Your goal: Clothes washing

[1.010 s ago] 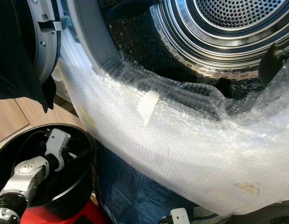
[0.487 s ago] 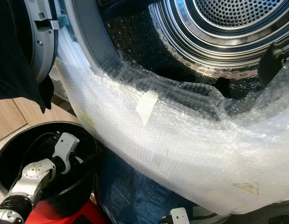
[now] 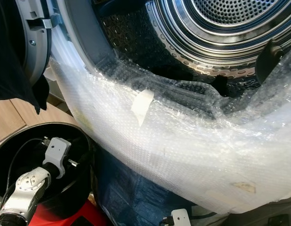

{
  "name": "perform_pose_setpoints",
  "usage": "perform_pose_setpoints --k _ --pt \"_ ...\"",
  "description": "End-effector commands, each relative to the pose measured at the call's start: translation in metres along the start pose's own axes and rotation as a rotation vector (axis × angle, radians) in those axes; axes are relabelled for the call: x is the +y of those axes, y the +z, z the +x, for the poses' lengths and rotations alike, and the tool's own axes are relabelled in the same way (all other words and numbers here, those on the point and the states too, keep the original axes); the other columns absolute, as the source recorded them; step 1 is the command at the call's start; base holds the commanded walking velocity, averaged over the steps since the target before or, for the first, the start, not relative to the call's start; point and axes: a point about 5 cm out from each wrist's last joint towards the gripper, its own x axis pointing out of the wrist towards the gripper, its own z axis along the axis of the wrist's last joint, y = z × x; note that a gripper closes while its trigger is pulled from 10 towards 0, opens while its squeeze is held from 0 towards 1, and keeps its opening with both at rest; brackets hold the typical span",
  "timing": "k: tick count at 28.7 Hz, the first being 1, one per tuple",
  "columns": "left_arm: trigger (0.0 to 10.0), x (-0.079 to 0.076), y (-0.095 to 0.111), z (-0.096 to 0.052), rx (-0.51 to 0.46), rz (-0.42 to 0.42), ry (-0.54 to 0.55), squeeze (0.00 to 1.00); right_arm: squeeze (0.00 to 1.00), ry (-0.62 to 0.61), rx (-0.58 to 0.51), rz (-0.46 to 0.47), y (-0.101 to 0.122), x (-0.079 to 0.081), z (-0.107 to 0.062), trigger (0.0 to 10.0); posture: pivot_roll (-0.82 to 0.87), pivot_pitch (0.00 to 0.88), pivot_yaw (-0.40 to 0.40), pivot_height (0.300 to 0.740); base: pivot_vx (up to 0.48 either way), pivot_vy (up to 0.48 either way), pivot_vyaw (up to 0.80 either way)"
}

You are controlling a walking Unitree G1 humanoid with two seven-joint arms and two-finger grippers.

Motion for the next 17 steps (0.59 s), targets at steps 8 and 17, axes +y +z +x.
perform_pose_setpoints --k 8,17 --pt "10.0 0.024 -0.007 -0.022 0.052 0.009 0.154 0.0 0.0 -0.015 0.012 0.01 -0.004 -0.002 -0.001 10.0 0.07 0.084 -0.076 0.74 0.0 0.0 0.0" --pt "10.0 0.024 0.003 -0.03 -0.019 -0.02 0.187 0.0 0.0 -0.015 0.011 0.007 -0.003 -0.002 -0.001 10.0 0.08 0.09 -0.082 0.74 0.0 0.0 0.0"
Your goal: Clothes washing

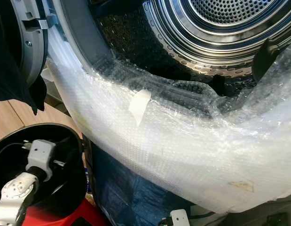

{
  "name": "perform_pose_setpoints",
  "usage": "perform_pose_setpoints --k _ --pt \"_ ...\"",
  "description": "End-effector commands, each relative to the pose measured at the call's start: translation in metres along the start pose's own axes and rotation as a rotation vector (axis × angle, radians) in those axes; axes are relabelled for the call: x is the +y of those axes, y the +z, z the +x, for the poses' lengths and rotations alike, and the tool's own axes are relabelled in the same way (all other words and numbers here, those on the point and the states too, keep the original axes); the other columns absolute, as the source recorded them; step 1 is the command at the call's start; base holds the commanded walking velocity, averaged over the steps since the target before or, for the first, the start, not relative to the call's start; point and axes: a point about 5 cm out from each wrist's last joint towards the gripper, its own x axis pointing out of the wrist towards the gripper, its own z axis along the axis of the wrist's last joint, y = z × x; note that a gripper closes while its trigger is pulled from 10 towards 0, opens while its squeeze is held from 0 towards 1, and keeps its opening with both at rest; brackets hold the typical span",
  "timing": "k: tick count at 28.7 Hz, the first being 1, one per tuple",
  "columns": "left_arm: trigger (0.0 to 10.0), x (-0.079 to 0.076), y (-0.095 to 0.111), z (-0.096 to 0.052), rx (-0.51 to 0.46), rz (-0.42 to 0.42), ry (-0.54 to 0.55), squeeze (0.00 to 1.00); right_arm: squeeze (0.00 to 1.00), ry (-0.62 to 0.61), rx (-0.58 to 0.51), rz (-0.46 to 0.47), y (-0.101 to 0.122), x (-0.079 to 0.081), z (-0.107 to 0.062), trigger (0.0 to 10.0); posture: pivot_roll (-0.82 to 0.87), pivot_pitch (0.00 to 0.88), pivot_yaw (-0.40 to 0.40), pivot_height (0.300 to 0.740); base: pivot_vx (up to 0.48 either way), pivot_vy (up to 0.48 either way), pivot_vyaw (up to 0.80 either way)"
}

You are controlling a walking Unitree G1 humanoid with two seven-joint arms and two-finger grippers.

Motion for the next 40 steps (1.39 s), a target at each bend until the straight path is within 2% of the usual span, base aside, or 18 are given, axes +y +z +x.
perform_pose_setpoints --k 1,8,14,18,21,22,25,29,35,40 --pt "10.0 -0.001 0.001 -0.002 0.001 -0.013 -0.013 0.0 0.0 -0.007 0.009 0.004 -0.002 -0.002 -0.001 10.0 0.08 0.089 -0.083 0.74 0.0 0.0 0.0" --pt "10.0 -0.017 -0.004 -0.002 0.036 -0.016 -0.094 0.0 0.0 -0.01 0.009 0.001 -0.002 -0.002 -0.001 10.0 0.08 0.093 -0.082 0.74 0.0 0.0 0.0" --pt "10.0 -0.019 -0.002 -0.001 0.022 -0.028 -0.085 0.0 0.0 -0.013 0.007 0.006 -0.002 -0.002 -0.001 10.0 0.08 0.098 -0.084 0.74 0.0 0.0 0.0" --pt "10.0 -0.019 -0.003 0.002 0.059 -0.02 -0.196 0.0 0.0 -0.015 0.01 0.005 -0.002 -0.003 -0.001 10.0 0.07 0.102 -0.089 0.74 0.0 0.0 0.0" --pt "10.0 -0.012 -0.004 0.001 0.076 0.016 -0.204 0.0 0.0 -0.021 0.007 0.007 -0.002 -0.004 -0.001 10.0 0.07 0.102 -0.089 0.74 0.0 0.0 0.0" --pt "10.0 -0.002 -0.001 0.0 0.07 0.033 -0.16 0.0 0.0 -0.025 0.004 0.008 -0.002 -0.006 -0.002 10.0 0.06 0.101 -0.087 0.74 0.0 0.0 0.0" --pt "10.0 0.009 0.003 -0.001 0.061 0.043 -0.111 0.0 0.0 -0.028 0.005 0.009 -0.002 -0.007 -0.002 10.0 0.07 0.105 -0.09 0.74 0.0 0.0 0.0" --pt "10.0 0.02 0.0 -0.008 0.081 0.045 -0.113 0.0 0.0 -0.028 0.008 0.006 -0.002 -0.008 -0.002 10.0 0.08 0.109 -0.098 0.74 0.0 0.0 0.0" --pt "10.0 0.021 -0.008 -0.012 0.119 0.016 -0.173 0.0 0.0 -0.02 0.009 -0.003 -0.001 -0.006 -0.002 10.0 0.08 0.107 -0.102 0.74 0.0 0.0 0.0" --pt "10.0 0.015 -0.005 -0.009 0.085 -0.041 -0.266 0.0 0.0 -0.017 0.008 -0.026 0.0 -0.007 -0.002 10.0 0.07 0.099 -0.112 0.74 0.0 0.0 0.0"
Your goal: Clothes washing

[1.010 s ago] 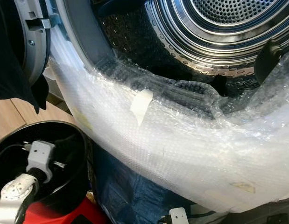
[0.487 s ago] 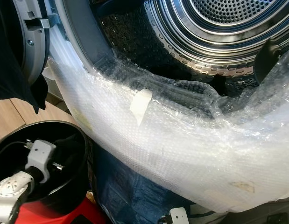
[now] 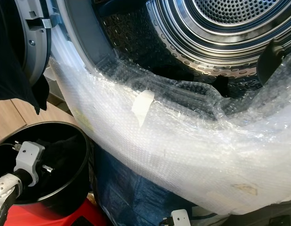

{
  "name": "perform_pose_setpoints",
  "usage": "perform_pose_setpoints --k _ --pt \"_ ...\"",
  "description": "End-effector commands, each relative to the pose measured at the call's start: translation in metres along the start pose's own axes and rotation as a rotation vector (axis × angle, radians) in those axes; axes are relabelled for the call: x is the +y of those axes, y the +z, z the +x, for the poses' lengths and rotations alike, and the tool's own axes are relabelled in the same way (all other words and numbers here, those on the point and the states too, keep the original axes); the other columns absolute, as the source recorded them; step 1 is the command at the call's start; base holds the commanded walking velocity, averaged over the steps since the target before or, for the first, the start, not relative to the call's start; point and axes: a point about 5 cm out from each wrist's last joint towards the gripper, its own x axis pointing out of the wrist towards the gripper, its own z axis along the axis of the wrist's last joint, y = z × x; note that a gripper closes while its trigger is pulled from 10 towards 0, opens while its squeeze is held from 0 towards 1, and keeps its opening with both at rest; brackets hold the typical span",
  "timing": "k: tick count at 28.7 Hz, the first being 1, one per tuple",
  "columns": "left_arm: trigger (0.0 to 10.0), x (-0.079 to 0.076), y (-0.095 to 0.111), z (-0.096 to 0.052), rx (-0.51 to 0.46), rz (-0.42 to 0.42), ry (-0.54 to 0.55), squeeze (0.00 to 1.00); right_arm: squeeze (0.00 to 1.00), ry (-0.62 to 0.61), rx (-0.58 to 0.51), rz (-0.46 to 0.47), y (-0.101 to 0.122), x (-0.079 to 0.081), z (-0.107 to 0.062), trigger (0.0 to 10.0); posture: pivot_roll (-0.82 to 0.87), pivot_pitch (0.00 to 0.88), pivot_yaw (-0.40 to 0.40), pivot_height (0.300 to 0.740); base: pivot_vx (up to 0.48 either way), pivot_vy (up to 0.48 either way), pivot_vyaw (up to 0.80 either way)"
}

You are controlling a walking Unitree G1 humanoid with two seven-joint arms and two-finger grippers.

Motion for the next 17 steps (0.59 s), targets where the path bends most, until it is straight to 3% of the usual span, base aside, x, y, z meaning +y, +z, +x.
perform_pose_setpoints --k 1,3,9,12,17 --pt "10.0 0.0 0.005 0.002 -0.017 -0.011 -0.046 0.0 0.0 -0.013 0.002 -0.014 0.0 -0.005 -0.001 10.0 0.07 0.099 -0.112 0.74 0.0 0.0 0.0" --pt "10.0 -0.002 0.007 0.001 0.004 -0.009 -0.116 0.0 0.0 -0.012 0.004 -0.015 0.0 -0.005 -0.001 10.0 0.08 0.097 -0.113 0.74 0.0 0.0 0.0" --pt "10.0 0.005 -0.006 -0.004 0.115 0.044 -0.172 0.0 0.0 -0.01 0.005 -0.016 0.0 -0.006 -0.001 10.0 0.07 0.1 -0.122 0.74 0.0 0.0 0.0" --pt "10.0 0.007 -0.008 -0.004 0.126 0.056 -0.171 0.0 0.0 -0.009 0.005 -0.017 0.0 -0.006 -0.002 10.0 0.08 0.101 -0.125 0.74 0.0 0.0 0.0" --pt "10.0 0.017 -0.006 0.002 0.127 0.088 -0.08 0.0 0.0 -0.008 0.007 -0.022 0.0 -0.006 -0.002 10.0 0.07 0.098 -0.127 0.74 0.0 0.0 0.0"
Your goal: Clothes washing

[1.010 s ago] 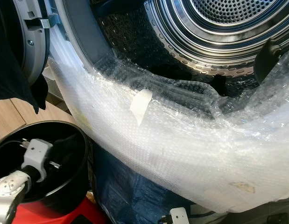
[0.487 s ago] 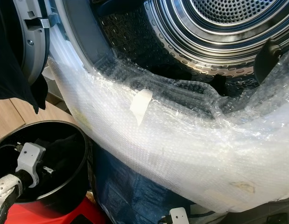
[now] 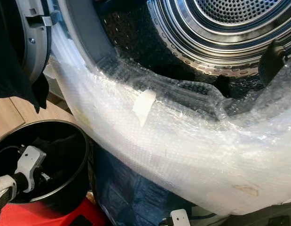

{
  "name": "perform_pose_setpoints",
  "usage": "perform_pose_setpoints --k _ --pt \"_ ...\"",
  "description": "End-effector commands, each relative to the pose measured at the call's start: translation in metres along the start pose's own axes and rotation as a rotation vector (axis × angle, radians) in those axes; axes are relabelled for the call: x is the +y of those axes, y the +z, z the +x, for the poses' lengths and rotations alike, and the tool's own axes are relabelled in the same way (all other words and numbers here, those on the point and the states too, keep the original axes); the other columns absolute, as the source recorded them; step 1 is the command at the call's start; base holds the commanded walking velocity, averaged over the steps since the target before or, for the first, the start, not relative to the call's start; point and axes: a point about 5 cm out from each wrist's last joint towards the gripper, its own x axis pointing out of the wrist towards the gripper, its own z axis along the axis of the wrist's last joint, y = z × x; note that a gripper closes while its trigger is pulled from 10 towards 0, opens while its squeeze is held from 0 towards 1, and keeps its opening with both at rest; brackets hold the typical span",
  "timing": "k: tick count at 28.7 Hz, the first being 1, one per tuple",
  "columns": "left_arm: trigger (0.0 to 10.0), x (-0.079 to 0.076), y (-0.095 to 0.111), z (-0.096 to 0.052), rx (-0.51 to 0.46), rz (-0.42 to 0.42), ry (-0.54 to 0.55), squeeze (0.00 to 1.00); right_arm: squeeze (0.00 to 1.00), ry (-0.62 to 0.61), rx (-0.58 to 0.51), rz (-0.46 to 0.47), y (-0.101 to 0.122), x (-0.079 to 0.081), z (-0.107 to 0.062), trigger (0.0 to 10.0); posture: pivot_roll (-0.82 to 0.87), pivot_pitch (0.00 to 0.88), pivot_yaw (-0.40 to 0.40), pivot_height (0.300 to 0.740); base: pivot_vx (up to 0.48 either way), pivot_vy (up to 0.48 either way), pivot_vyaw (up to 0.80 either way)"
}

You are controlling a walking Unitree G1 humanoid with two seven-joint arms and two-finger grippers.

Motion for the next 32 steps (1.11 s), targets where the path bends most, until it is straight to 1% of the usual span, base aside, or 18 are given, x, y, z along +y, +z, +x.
perform_pose_setpoints --k 1,2,4,5,8,10,13,18,20,22,27,28,32 --pt "10.0 0.004 0.001 0.0 0.012 0.036 0.034 0.0 0.0 -0.016 0.002 -0.001 0.0 -0.005 -0.002 10.0 0.07 0.098 -0.127 0.74 0.0 0.0 0.0" --pt "10.0 0.007 0.001 0.001 0.008 0.044 0.064 0.0 0.0 -0.017 0.0 -0.001 0.0 -0.006 -0.001 10.0 0.07 0.098 -0.127 0.74 0.0 0.0 0.0" --pt "10.0 0.008 0.001 0.001 0.005 0.038 0.071 0.0 0.0 -0.017 0.0 -0.001 0.0 -0.006 -0.001 10.0 0.07 0.098 -0.127 0.74 0.0 0.0 0.0" --pt "10.0 0.01 0.001 0.001 -0.001 0.023 0.084 0.0 0.0 -0.018 -0.001 -0.002 0.0 -0.006 -0.001 10.0 0.07 0.097 -0.129 0.74 0.0 0.0 0.0" --pt "10.0 0.009 -0.003 0.002 0.0 -0.002 0.071 0.0 0.0 -0.019 -0.001 -0.003 0.0 -0.006 -0.002 10.0 0.06 0.096 -0.131 0.74 0.0 0.0 0.0" --pt "10.0 0.007 -0.007 0.003 0.017 0.003 0.05 0.0 0.0 -0.019 0.001 -0.006 0.0 -0.007 -0.002 10.0 0.06 0.096 -0.132 0.74 0.0 0.0 0.0" --pt "10.0 0.006 -0.008 0.004 0.014 -0.012 0.048 0.0 0.0 -0.021 0.0 -0.008 0.001 -0.007 -0.002 10.0 0.06 0.093 -0.133 0.74 0.0 0.0 0.0" --pt "10.0 0.009 -0.01 0.006 0.03 -0.009 0.054 0.0 0.0 -0.023 -0.001 -0.01 0.001 -0.008 -0.002 10.0 0.06 0.092 -0.137 0.74 0.0 0.0 0.0" --pt "10.0 0.011 -0.01 0.008 0.032 -0.026 0.051 0.0 0.0 -0.023 -0.001 -0.011 0.001 -0.008 -0.002 10.0 0.06 0.091 -0.14 0.74 0.0 0.0 0.0" --pt "10.0 0.012 -0.009 0.009 0.032 -0.051 0.035 0.0 0.0 -0.022 -0.002 -0.012 0.002 -0.008 -0.002 10.0 0.06 0.091 -0.14 0.74 0.0 0.0 0.0" --pt "10.0 0.012 -0.008 0.011 0.038 -0.056 0.004 0.0 0.0 -0.023 -0.007 -0.013 0.004 -0.009 -0.002 10.0 0.06 0.09 -0.145 0.74 0.0 0.0 0.0" --pt "10.0 0.012 -0.009 0.012 0.048 -0.059 -0.023 0.0 0.0 -0.025 -0.008 -0.013 0.004 -0.009 -0.002 10.0 0.06 0.09 -0.145 0.74 0.0 0.0 0.0" --pt "10.0 0.012 -0.011 0.011 0.072 -0.068 -0.069 0.0 0.0 -0.025 -0.008 -0.016 0.005 -0.009 -0.002 10.0 0.06 0.088 -0.15 0.74 0.0 0.0 0.0"
